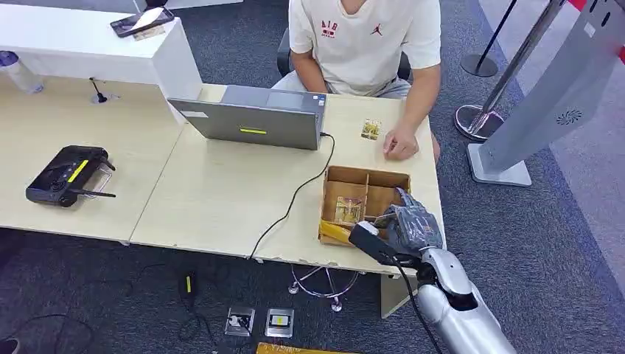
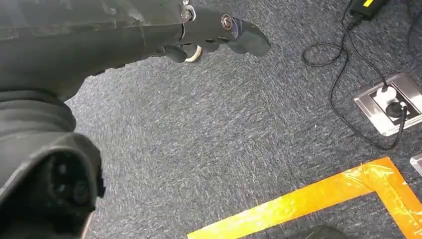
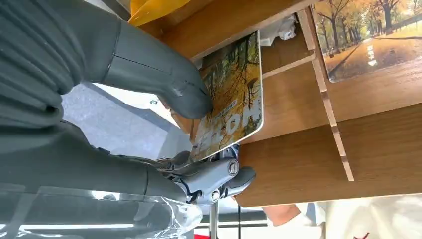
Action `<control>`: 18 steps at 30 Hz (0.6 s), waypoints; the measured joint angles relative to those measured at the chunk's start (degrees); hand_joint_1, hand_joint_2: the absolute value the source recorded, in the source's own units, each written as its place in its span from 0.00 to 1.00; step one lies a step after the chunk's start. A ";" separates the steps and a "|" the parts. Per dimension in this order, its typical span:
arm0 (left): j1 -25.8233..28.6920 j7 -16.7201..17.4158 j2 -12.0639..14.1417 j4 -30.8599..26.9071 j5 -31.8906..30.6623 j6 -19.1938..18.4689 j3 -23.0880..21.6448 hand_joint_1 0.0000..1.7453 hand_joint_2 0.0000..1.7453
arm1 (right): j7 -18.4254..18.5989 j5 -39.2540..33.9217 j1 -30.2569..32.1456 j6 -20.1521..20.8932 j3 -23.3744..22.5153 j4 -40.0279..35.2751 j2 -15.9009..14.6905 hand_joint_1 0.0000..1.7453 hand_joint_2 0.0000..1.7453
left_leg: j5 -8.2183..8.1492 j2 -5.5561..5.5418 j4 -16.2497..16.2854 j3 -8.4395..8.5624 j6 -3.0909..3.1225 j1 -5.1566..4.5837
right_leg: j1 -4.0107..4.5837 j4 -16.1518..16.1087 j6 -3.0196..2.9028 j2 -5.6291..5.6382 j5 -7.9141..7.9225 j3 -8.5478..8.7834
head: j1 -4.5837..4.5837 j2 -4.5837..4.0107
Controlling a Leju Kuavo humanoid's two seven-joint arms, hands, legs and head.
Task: Pass the card to the sensor for recognition and then transmit it.
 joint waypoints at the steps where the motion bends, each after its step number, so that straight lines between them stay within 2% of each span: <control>1: 0.00 0.00 0.00 0.00 0.06 0.00 0.00 0.00 0.00 | -0.11 0.04 -0.01 -0.26 0.00 0.09 0.00 1.00 1.00 | 0.00 0.00 0.00 0.00 0.00 0.00 | 0.00 0.00 0.00 0.00 0.00 0.00 | -0.02 0.00; 7: 0.00 0.00 0.00 0.00 0.24 0.09 0.00 0.00 0.00 | -1.73 -0.33 -0.96 -4.46 -0.68 0.35 0.00 1.00 1.00 | 0.00 0.03 0.00 0.00 0.00 0.00 | 0.00 0.00 0.00 0.04 0.00 -0.01 | -0.02 0.00; 12: 0.06 -0.63 0.00 0.00 -0.07 0.74 -0.02 0.00 0.00 | -4.09 -1.53 -4.34 -8.42 -3.87 -0.26 -0.35 1.00 1.00 | 0.01 0.04 0.02 0.02 0.00 -0.01 | -0.01 0.00 0.01 0.05 0.03 -0.01 | -0.02 0.00; 18: 0.10 -1.79 0.00 0.00 -0.61 1.01 -0.07 0.00 0.00 | -5.12 -2.16 -8.86 -8.85 -8.76 -2.16 -1.73 1.00 1.00 | 0.01 0.06 0.02 0.05 0.00 -0.01 | -0.01 0.00 0.00 0.03 0.03 0.03 | -0.02 0.00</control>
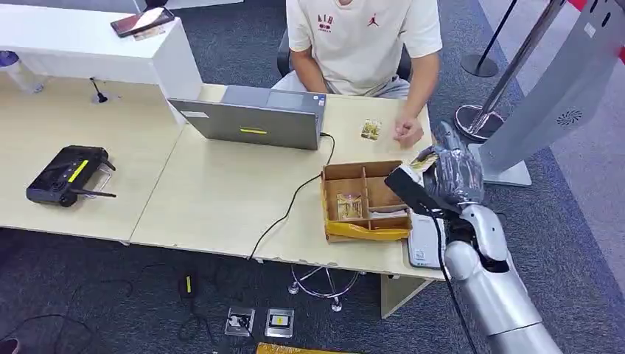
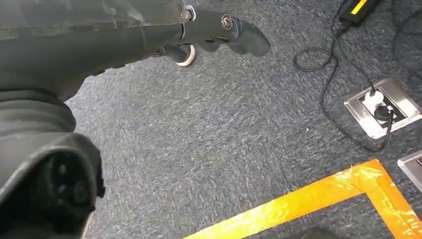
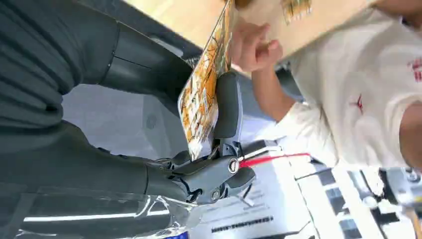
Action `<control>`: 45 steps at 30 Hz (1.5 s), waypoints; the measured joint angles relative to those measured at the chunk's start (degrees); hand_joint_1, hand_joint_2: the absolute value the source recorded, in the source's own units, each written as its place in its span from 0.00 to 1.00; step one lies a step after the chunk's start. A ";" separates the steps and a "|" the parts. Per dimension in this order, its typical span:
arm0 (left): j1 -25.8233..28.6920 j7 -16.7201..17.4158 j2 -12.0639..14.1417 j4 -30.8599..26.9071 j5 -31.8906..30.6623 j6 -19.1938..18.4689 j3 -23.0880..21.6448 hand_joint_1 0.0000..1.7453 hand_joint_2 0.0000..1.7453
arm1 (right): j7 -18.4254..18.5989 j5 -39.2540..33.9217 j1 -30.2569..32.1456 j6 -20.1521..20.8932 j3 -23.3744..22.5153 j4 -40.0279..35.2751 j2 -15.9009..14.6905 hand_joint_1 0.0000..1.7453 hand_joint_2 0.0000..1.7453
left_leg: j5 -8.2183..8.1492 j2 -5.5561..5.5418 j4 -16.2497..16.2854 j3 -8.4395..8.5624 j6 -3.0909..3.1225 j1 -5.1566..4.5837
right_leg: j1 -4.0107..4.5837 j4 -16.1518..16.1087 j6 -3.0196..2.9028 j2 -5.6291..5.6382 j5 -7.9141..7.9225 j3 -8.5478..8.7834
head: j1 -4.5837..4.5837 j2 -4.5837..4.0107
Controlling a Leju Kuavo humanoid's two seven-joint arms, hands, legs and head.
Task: Pass the card to the sensor for recognition and then transmit it.
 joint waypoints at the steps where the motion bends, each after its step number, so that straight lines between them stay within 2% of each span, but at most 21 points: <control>1: 0.00 -0.09 0.00 0.00 -0.04 -0.02 0.00 0.00 0.00 | -0.02 0.00 -0.41 0.00 -0.70 -0.20 -0.24 1.00 1.00 | 0.00 0.00 0.00 0.00 0.00 0.00 | 0.00 0.00 0.00 0.01 0.00 0.00 | 0.02 0.00; 10: -0.01 -0.63 0.02 0.00 -1.12 -0.18 -1.40 0.00 0.00 | -1.86 1.23 -3.20 -0.20 -4.38 -0.37 -1.03 1.00 1.00 | -0.01 0.00 -0.01 -0.03 0.00 0.01 | 0.00 0.00 0.00 0.02 0.00 -0.02 | 0.02 0.00; 16: -0.10 -1.29 0.26 0.00 -2.56 -0.50 -2.56 0.00 0.00 | -7.58 2.32 -10.48 -1.90 -4.25 4.32 -0.59 1.00 1.00 | 0.02 0.00 -0.01 -0.07 0.00 0.01 | 0.01 0.03 -0.01 0.00 0.01 0.00 | 0.04 0.00; 22: -0.38 -1.84 0.55 0.00 -3.34 -1.01 -3.59 0.00 0.00 | -12.63 2.89 -20.99 -4.72 -3.76 16.73 2.71 1.00 1.00 | 0.10 -0.13 -0.01 -0.14 -0.10 0.04 | 0.03 0.06 -0.03 -0.13 0.03 -0.03 | 0.04 0.00; 27: -0.42 -1.84 0.79 0.00 -3.04 -1.12 -4.02 0.00 0.00 | -13.11 3.52 -25.40 -5.99 -2.96 24.97 6.16 1.00 1.00 | 0.10 -0.14 -0.01 -0.15 -0.11 0.07 | 0.06 0.06 -0.04 -0.13 0.02 -0.07 | 0.00 0.00; 34: -0.41 -1.84 1.16 0.00 -2.58 -1.14 -4.17 0.00 0.00 | -12.81 4.22 -27.08 -6.38 -2.23 32.34 9.35 1.00 1.00 | 0.10 -0.16 -0.01 -0.14 -0.11 0.11 | 0.09 0.05 -0.05 -0.15 0.02 -0.05 | 0.02 0.00; 35: -0.40 -1.84 1.20 0.00 -2.58 -1.14 -4.17 0.00 0.00 | -12.55 4.24 -27.06 -6.40 -2.19 32.94 9.51 0.97 1.00 | 0.11 -0.16 -0.01 -0.15 -0.11 0.10 | 0.09 0.05 -0.05 -0.16 0.02 -0.06 | 0.02 0.00; 36: -0.40 -1.84 1.25 0.00 -2.58 -1.14 -4.17 0.00 0.00 | -12.46 4.28 -27.08 -6.45 -2.10 33.46 9.68 0.73 1.00 | 0.11 -0.16 -0.01 -0.14 -0.11 0.10 | 0.09 0.05 -0.04 -0.16 0.02 -0.05 | 0.02 0.00; 37: -0.40 -1.84 1.36 0.00 -2.58 -1.16 -4.17 0.00 0.00 | -12.39 4.33 -27.10 -6.51 -2.02 34.14 9.86 0.32 1.00 | 0.11 -0.16 -0.01 -0.13 -0.11 0.11 | 0.09 0.05 -0.04 -0.16 0.02 -0.04 | 0.02 0.00; 38: -0.40 -1.84 1.36 0.00 -2.60 -1.14 -4.17 0.00 0.00 | -12.37 4.37 -27.09 -6.54 -1.95 34.82 9.94 0.00 1.00 | 0.11 -0.16 -0.01 -0.13 -0.11 0.10 | 0.09 0.05 -0.04 -0.16 0.02 -0.04 | 0.04 0.00; 42: -0.40 -1.84 1.55 0.00 -2.65 -1.14 -4.20 0.00 0.00 | -12.00 4.44 -27.07 -6.91 -1.88 36.65 10.23 0.00 1.00 | 0.11 -0.15 0.00 -0.12 -0.11 0.10 | 0.09 0.05 -0.05 -0.14 0.02 -0.06 | 0.02 0.00; 45: -0.37 -1.84 1.68 0.00 -2.60 -1.14 -4.20 0.00 0.00 | -11.71 4.81 -27.06 -9.05 -1.88 37.42 10.25 0.00 1.00 | 0.11 -0.15 0.00 -0.13 -0.12 0.10 | 0.09 0.05 -0.05 -0.14 0.02 -0.07 | 0.02 0.00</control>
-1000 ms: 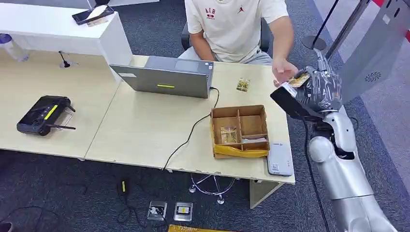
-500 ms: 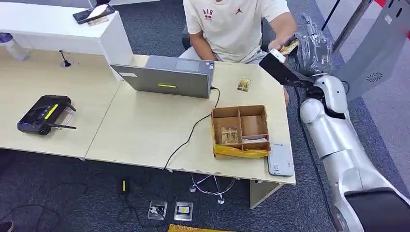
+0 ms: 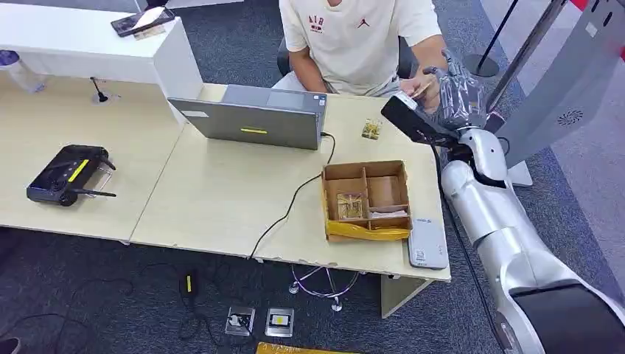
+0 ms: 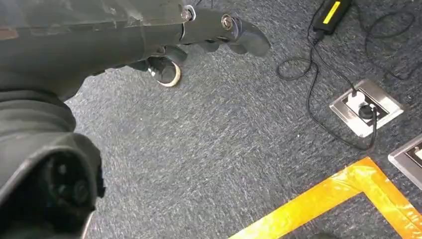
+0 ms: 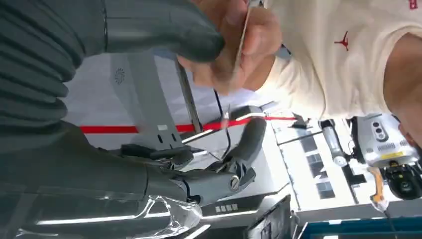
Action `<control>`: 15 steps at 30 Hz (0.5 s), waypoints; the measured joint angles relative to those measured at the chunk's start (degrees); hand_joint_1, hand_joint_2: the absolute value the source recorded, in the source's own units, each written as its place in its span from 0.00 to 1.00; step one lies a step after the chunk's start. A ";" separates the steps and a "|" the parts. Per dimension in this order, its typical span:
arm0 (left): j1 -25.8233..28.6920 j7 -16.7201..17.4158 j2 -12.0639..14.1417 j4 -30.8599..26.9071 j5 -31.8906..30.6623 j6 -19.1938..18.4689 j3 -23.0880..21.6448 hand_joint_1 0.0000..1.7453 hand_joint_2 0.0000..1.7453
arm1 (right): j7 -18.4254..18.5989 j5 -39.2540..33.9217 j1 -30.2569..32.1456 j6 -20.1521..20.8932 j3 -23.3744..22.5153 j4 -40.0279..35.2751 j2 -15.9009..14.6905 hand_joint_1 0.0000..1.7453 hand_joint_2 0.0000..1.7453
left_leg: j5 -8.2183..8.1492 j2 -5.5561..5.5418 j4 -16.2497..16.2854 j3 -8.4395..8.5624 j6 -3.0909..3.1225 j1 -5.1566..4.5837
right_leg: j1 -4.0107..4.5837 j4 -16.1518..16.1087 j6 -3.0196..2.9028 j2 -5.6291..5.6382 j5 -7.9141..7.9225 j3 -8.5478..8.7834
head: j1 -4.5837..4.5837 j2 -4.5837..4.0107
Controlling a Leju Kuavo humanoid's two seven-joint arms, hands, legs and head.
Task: Pass the card to the sensor for recognition and then transmit it.
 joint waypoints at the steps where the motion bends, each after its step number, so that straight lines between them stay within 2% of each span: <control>1: 0.00 0.00 0.00 0.00 0.02 0.00 0.00 0.00 0.00 | 0.02 0.02 0.00 -0.94 0.00 0.15 0.00 0.00 1.00 | 0.00 0.00 0.00 0.00 0.00 0.00 | 0.00 0.00 0.00 0.01 0.00 0.00 | -0.02 0.00; 3: 0.00 0.00 0.07 0.00 0.29 0.00 0.00 0.00 0.00 | -0.20 0.04 0.01 -3.32 0.00 0.39 -0.02 0.00 1.00 | 0.00 0.01 0.00 0.01 0.00 0.00 | 0.00 0.00 0.00 0.04 0.00 -0.02 | 0.00 0.00; 6: 0.01 0.22 0.07 0.00 1.07 0.00 0.02 0.00 0.00 | -1.66 -0.78 -0.02 -9.45 0.00 0.31 -0.65 0.00 1.00 | 0.00 0.03 0.01 0.04 0.00 0.00 | 0.00 -0.01 0.00 0.05 0.00 -0.04 | 0.02 0.00; 11: 0.16 0.88 0.07 0.00 2.36 0.02 0.02 0.00 0.00 | -4.55 -5.06 1.22 -18.56 -1.20 -1.80 -4.22 0.00 1.00 | 0.00 0.00 0.03 0.11 0.00 -0.01 | 0.00 -0.07 0.00 0.00 0.00 0.00 | -0.02 0.00; 13: 0.25 1.46 0.07 0.00 3.25 0.02 0.02 0.00 0.00 | -6.53 -6.93 3.05 -19.58 -2.87 -3.72 -6.81 0.00 1.00 | -0.01 0.01 0.04 0.16 0.00 -0.02 | -0.01 -0.11 0.00 0.00 0.00 0.09 | -0.02 0.00; 15: 0.45 1.96 0.07 0.00 4.02 0.11 0.04 0.00 0.00 | -10.72 -7.80 5.99 -19.84 -6.79 -6.66 -9.00 0.00 1.00 | -0.04 0.00 0.05 0.16 0.00 -0.03 | -0.02 -0.15 0.01 0.01 0.01 0.11 | 0.00 0.00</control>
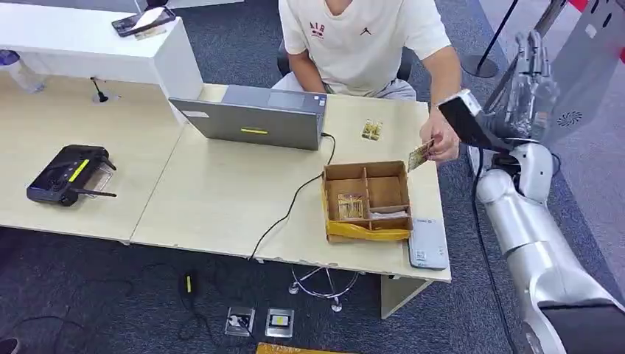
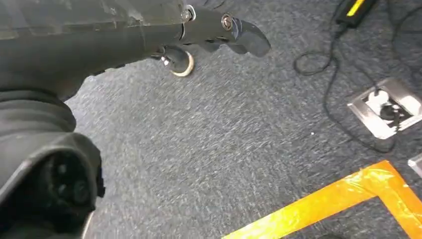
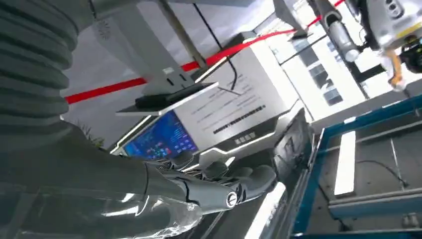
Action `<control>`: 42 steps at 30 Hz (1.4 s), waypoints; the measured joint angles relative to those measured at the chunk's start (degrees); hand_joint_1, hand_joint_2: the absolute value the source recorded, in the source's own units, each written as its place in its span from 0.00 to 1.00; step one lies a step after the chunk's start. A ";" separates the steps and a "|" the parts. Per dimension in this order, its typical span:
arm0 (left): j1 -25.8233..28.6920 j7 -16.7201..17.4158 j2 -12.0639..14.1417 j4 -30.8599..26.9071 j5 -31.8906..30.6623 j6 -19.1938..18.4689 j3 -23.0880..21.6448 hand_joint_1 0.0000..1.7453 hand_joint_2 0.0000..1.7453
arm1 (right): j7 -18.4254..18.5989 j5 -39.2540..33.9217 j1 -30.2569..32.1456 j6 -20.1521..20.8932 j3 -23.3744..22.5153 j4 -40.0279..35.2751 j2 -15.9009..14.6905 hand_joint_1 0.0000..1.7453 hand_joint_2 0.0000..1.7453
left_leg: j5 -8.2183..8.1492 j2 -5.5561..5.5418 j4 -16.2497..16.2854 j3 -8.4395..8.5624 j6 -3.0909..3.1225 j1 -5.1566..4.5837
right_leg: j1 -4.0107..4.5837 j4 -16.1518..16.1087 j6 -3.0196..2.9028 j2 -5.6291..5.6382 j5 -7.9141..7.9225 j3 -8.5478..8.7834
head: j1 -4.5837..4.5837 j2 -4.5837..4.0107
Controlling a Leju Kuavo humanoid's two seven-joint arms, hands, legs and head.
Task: Pass the card to the sensor for recognition and then transmit it.
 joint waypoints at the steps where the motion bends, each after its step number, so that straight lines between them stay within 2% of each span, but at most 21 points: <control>1: 0.06 0.26 0.00 0.00 0.50 0.07 0.02 0.00 0.00 | -4.08 0.02 1.67 -0.02 -2.95 -1.46 -1.18 0.00 1.00 | -0.01 -0.01 0.01 0.03 0.02 -0.02 | -0.01 -0.01 0.00 0.00 0.00 -0.03 | -0.02 0.00; 3: 0.14 0.68 -0.02 0.00 1.23 0.11 0.07 0.00 0.00 | -11.13 0.20 4.80 -0.02 -10.22 -3.76 -3.21 0.00 1.00 | -0.03 -0.10 0.01 -0.03 0.04 -0.02 | -0.02 -0.01 0.01 -0.14 0.00 0.03 | -0.02 0.00; 5: 0.37 0.75 -0.02 0.00 1.69 0.13 0.07 0.00 0.00 | -14.71 -0.11 7.25 -0.02 -17.51 -5.28 -5.14 0.00 1.00 | -0.03 -0.24 0.02 -0.02 0.04 -0.03 | -0.03 -0.04 0.01 -0.23 -0.02 -0.07 | -0.04 0.00; 7: 0.45 0.94 -0.02 0.00 2.06 0.29 0.09 0.00 0.00 | -16.28 -1.08 8.61 -0.02 -20.99 -5.60 -6.37 0.00 1.00 | -0.04 -0.23 0.02 -0.04 0.04 -0.02 | -0.02 -0.06 0.01 -0.19 -0.02 -0.03 | 0.02 0.00; 10: 0.47 1.36 -0.18 0.00 2.95 0.88 0.13 0.00 0.00 | -20.67 -4.11 13.77 -0.02 -32.81 -5.32 -9.23 0.00 1.00 | -0.12 -0.26 0.01 -0.03 0.16 -0.02 | -0.01 -0.11 0.04 -0.31 -0.07 0.05 | 0.02 0.00; 12: 0.57 1.66 -0.31 0.00 3.26 1.22 0.13 0.00 0.00 | -21.33 -0.84 17.67 -0.02 -40.99 -4.62 -10.67 0.00 1.00 | -0.17 -0.25 0.01 -0.05 0.11 -0.02 | -0.02 -0.11 0.04 -0.30 -0.08 -0.04 | 0.00 0.00; 14: 0.55 1.84 -0.35 0.00 3.54 1.31 0.13 0.00 0.00 | -20.83 5.43 21.69 0.00 -50.09 -3.16 -11.76 0.00 1.00 | -0.27 -0.04 0.00 -0.03 0.06 -0.01 | -0.01 -0.11 0.04 -0.09 -0.09 -0.06 | -0.02 0.00; 16: 0.52 1.93 -0.48 0.00 3.67 1.42 0.15 0.00 0.00 | -18.72 11.57 25.26 0.00 -56.96 -1.42 -12.33 0.00 1.00 | -0.33 0.06 -0.01 0.01 0.08 0.01 | 0.02 -0.11 0.00 0.00 -0.13 -0.09 | 0.02 0.00; 17: 0.51 2.08 -0.57 0.00 3.89 1.51 0.15 0.00 0.00 | -16.62 14.37 27.17 0.00 -60.83 -0.35 -12.55 0.00 1.00 | -0.34 0.10 -0.02 0.02 0.09 0.03 | 0.04 -0.11 0.00 0.02 -0.15 -0.09 | -0.11 0.00; 18: 0.50 2.47 -0.74 0.00 4.24 1.88 0.15 0.00 0.00 | -13.03 17.12 29.56 0.00 -64.22 0.85 -12.66 0.00 1.00 | -0.36 0.10 -0.02 0.02 0.08 0.07 | 0.09 -0.11 -0.05 0.02 -0.20 -0.06 | 0.02 0.00; 20: 0.50 2.95 -1.12 0.00 4.72 2.30 0.20 0.00 0.00 | -2.31 21.10 33.33 0.57 -70.25 4.55 -12.72 0.00 1.00 | -0.40 0.09 -0.03 0.02 0.10 0.11 | 0.12 -0.11 -0.05 0.01 -0.27 -0.02 | -0.02 0.00; 22: 0.53 3.37 -1.36 0.00 4.90 2.49 0.28 0.00 0.00 | 8.71 22.95 36.62 2.83 -74.90 8.66 -12.40 0.00 1.00 | -0.47 0.09 -0.06 -0.01 0.02 0.12 | 0.13 -0.09 -0.06 0.02 -0.29 0.00 | -0.02 0.00; 25: 0.43 3.61 -1.88 0.00 4.98 2.82 0.37 0.00 0.00 | 22.58 25.69 40.13 11.22 -80.36 13.14 -10.62 0.00 1.00 | -0.55 0.50 -0.10 0.10 -0.10 0.19 | 0.18 -0.05 -0.08 0.42 -0.30 -0.02 | -0.02 0.00; 27: 0.27 3.61 -2.19 0.00 4.94 2.93 0.37 0.00 0.00 | 27.16 27.54 41.60 15.59 -82.66 15.50 -9.29 0.00 1.00 | -0.55 0.56 -0.10 0.13 -0.10 0.18 | 0.17 0.00 -0.09 0.49 -0.30 -0.03 | -0.07 0.00; 29: 0.21 3.61 -2.23 0.00 4.55 2.87 0.35 0.00 0.00 | 29.62 29.33 42.33 20.01 -84.40 17.52 -8.27 0.00 1.00 | -0.55 0.56 -0.10 0.17 -0.10 0.19 | 0.18 0.01 -0.11 0.48 -0.32 -0.02 | -0.02 0.00; 31: 0.21 3.54 -2.27 0.00 4.13 2.82 0.35 0.00 0.00 | 30.87 30.16 42.75 22.39 -85.65 19.03 -7.50 0.00 1.00 | -0.54 0.56 -0.10 0.20 -0.11 0.18 | 0.18 0.02 -0.11 0.47 -0.31 -0.01 | -0.02 0.00; 42: 0.11 2.47 -2.10 0.00 2.56 1.93 0.28 0.00 0.00 | 30.94 31.84 43.09 34.19 -88.66 23.18 -6.67 0.00 1.00 | -0.52 0.55 -0.09 0.29 -0.11 0.13 | 0.12 0.04 -0.11 0.47 -0.31 0.11 | -0.02 0.00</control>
